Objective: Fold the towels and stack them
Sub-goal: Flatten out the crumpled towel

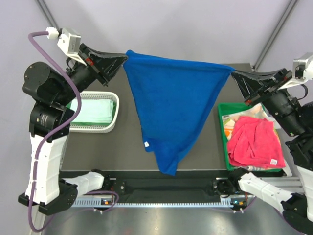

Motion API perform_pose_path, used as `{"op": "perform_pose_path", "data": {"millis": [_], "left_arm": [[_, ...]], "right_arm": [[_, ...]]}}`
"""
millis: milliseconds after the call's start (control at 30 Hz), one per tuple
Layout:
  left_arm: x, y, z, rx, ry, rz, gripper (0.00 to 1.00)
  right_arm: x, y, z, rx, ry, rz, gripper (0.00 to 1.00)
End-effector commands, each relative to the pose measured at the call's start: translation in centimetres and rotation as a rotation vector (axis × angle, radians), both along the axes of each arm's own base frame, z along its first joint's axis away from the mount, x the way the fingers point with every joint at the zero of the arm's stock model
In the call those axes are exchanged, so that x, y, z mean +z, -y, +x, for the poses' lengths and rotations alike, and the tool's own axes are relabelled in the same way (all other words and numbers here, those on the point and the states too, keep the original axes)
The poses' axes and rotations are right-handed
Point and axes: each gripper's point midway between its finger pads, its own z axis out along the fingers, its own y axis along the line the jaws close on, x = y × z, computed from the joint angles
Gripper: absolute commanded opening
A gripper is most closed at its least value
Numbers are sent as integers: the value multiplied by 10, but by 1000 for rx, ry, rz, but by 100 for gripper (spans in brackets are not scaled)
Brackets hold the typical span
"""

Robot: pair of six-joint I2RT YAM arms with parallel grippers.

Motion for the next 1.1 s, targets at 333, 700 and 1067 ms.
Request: {"op": "perform_pose_path", "data": {"millis": [333,700,1067], "left_arm": [[82,-6,-45,-76,231,-131,0],[103,-3,-63,-143,303,-161,0],[102,-1,-57,-144,293,-173,0]], "right_arm": [[53,19,-18,-38,130,53,0],[85,26,-39,-16,220,90,0],[86,29,-43,-23,234,91,0]]}}
